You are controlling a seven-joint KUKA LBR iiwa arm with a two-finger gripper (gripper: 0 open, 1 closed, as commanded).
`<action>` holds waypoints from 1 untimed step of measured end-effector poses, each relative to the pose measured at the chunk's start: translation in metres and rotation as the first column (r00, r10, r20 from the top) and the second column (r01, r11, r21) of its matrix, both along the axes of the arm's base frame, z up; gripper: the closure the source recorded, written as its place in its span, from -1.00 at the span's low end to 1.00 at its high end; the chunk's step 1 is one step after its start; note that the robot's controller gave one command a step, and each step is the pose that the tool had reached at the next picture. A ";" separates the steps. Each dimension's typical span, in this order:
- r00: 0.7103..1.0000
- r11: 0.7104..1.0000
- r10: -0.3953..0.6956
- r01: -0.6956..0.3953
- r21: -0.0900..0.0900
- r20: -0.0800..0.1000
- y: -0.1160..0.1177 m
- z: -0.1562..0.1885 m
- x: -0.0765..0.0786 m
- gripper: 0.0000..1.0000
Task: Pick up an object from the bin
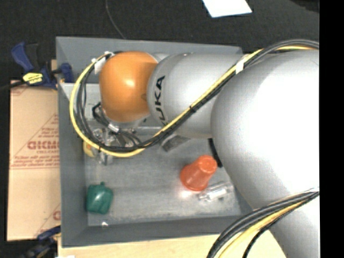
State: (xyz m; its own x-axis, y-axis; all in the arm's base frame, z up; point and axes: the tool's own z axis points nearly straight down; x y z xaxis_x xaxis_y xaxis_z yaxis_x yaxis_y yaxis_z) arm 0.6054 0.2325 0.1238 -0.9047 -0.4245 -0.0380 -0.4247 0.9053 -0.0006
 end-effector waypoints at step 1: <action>1.000 1.000 -0.001 0.001 0.000 0.000 0.000 0.000 0.000 1.00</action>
Offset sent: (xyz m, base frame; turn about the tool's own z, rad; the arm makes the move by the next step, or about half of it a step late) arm 0.0000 0.0000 0.0000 0.0000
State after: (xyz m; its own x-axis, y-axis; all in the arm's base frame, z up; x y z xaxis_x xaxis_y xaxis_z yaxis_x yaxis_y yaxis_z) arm 0.6054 0.2324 0.1238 -0.9052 -0.4232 -0.0378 -0.4235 0.9059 -0.0007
